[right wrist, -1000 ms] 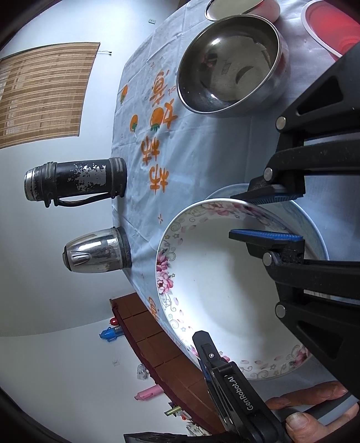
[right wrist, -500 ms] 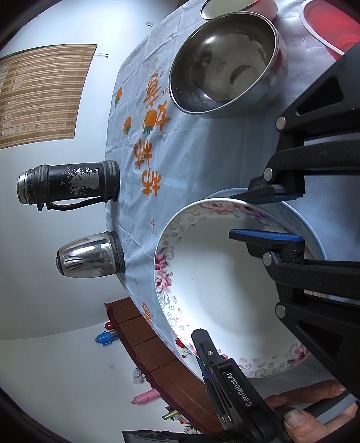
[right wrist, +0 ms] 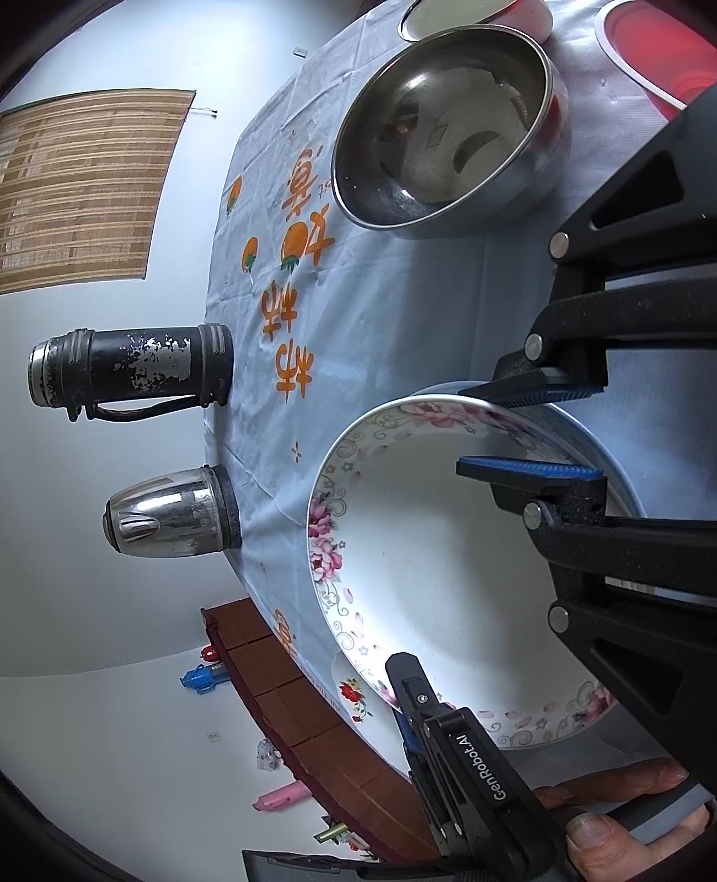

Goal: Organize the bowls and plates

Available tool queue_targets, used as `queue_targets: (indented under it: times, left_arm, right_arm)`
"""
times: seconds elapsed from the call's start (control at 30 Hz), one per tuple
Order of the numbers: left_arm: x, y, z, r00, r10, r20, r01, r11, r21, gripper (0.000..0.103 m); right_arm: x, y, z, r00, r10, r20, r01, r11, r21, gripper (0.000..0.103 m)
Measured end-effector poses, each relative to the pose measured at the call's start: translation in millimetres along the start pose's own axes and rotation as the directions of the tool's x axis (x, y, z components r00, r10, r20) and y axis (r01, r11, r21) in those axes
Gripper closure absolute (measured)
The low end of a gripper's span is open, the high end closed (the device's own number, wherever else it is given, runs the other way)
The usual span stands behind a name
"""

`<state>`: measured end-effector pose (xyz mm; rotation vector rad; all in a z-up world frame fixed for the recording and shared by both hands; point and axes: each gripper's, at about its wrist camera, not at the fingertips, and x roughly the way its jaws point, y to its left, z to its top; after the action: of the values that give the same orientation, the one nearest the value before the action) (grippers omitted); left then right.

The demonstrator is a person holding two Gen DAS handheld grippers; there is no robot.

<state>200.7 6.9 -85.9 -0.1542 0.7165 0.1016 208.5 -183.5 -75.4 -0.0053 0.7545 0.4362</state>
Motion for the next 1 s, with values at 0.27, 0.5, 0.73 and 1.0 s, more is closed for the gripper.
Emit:
queue_targets:
  times: [0.27, 0.5, 0.73, 1.0]
  left_arm:
    - [5.3, 0.7, -3.2, 1.0, 0.011, -0.02, -0.011, 1.0, 0.01, 0.085]
    - [5.0, -1.1, -4.1, 1.0, 0.025, -0.01, -0.024, 0.999, 0.025, 0.085]
    - [5.3, -1.5, -5.5, 1.0, 0.027, -0.006, -0.027, 0.999, 0.036, 0.084]
    - [5.9, -1.6, -5.7, 1.0, 0.025, -0.007, -0.025, 0.999, 0.035, 0.084]
  right_arm:
    - [0.7, 4.3, -2.4, 1.0, -0.022, 0.0, 0.022, 0.999, -0.034, 0.084]
    - [1.1, 6.0, -2.2, 1.0, -0.031, 0.0, 0.031, 0.998, -0.048, 0.084]
    - [0.0, 7.1, -1.8, 0.999, -0.038, 0.006, 0.038, 0.998, -0.046, 0.084]
    - [-1.1, 7.8, -2.3, 0.999, -0.041, 0.008, 0.042, 0.998, -0.048, 0.084]
